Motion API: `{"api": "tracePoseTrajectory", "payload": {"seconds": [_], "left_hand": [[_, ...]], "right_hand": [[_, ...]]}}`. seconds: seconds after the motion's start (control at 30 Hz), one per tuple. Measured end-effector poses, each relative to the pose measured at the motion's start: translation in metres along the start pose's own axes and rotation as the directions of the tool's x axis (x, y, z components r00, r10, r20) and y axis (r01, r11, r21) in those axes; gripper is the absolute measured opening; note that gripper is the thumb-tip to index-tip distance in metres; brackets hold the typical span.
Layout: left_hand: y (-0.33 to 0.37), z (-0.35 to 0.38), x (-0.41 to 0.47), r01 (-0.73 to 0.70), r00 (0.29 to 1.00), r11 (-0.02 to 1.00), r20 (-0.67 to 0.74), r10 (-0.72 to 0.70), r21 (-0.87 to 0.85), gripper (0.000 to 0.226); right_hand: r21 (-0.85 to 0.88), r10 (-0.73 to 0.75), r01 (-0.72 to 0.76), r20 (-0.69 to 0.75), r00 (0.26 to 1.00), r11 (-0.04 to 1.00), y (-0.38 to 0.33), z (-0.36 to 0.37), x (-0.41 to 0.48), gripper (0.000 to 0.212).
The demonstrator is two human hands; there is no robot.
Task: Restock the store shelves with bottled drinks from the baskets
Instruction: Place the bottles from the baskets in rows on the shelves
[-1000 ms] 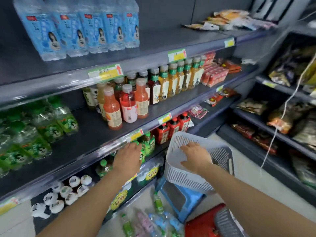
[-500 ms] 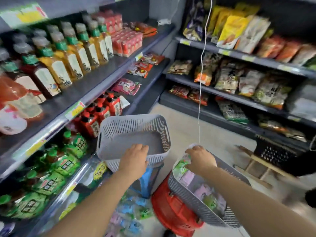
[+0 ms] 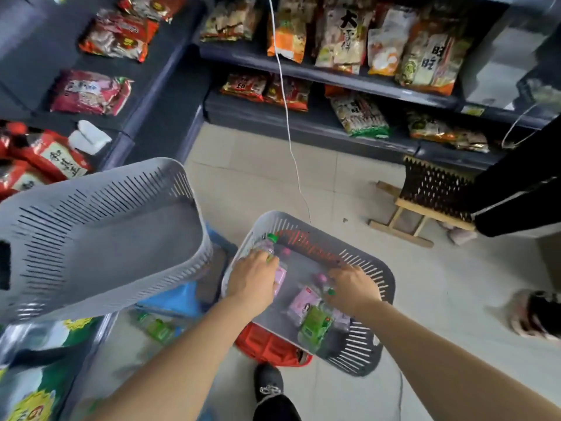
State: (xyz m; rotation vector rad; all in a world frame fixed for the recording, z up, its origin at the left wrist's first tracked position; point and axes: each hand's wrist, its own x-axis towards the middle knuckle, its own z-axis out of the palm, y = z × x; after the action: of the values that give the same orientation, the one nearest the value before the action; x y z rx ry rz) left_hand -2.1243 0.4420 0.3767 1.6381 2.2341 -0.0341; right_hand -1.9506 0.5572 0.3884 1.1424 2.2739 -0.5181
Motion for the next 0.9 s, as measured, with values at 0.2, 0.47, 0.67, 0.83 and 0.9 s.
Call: {"api": "tracePoseTrajectory", "payload": {"seconds": [0.2, 0.47, 0.67, 0.83, 0.9], "left_hand": [[0.039, 0.066, 0.053, -0.073, 0.987, 0.997, 0.146, 0.069, 0.023, 0.037], [0.071, 0.156, 0.102, -0.001, 0.903, 0.999, 0.430, 0.018, -0.040, 0.042], [0.079, 0.202, 0.129, 0.340, 0.798, 0.900, 0.590, -0.123, -0.272, 0.050], [0.075, 0.208, 0.133, 0.568, 0.676, 0.776, 0.693, -0.250, -0.274, 0.055], [0.070, 0.208, 0.131, 0.574, 0.655, 0.778, 0.714, -0.247, -0.257, 0.052]], "right_hand": [[0.112, 0.107, -0.120, 0.117, 0.987, 0.986, 0.044, 0.049, 0.039, 0.051], [0.327, 0.239, -0.324, 0.276, 0.931, 0.888, 0.072, 0.115, 0.087, 0.053], [0.546, 0.334, -0.451, 0.304, 0.892, 0.706, 0.074, 0.145, 0.112, 0.038], [0.616, 0.399, -0.536, 0.360, 0.843, 0.577, 0.078, 0.150, 0.121, 0.044], [0.648, 0.386, -0.536, 0.375, 0.843, 0.542, 0.080, 0.150, 0.121, 0.043]]}}
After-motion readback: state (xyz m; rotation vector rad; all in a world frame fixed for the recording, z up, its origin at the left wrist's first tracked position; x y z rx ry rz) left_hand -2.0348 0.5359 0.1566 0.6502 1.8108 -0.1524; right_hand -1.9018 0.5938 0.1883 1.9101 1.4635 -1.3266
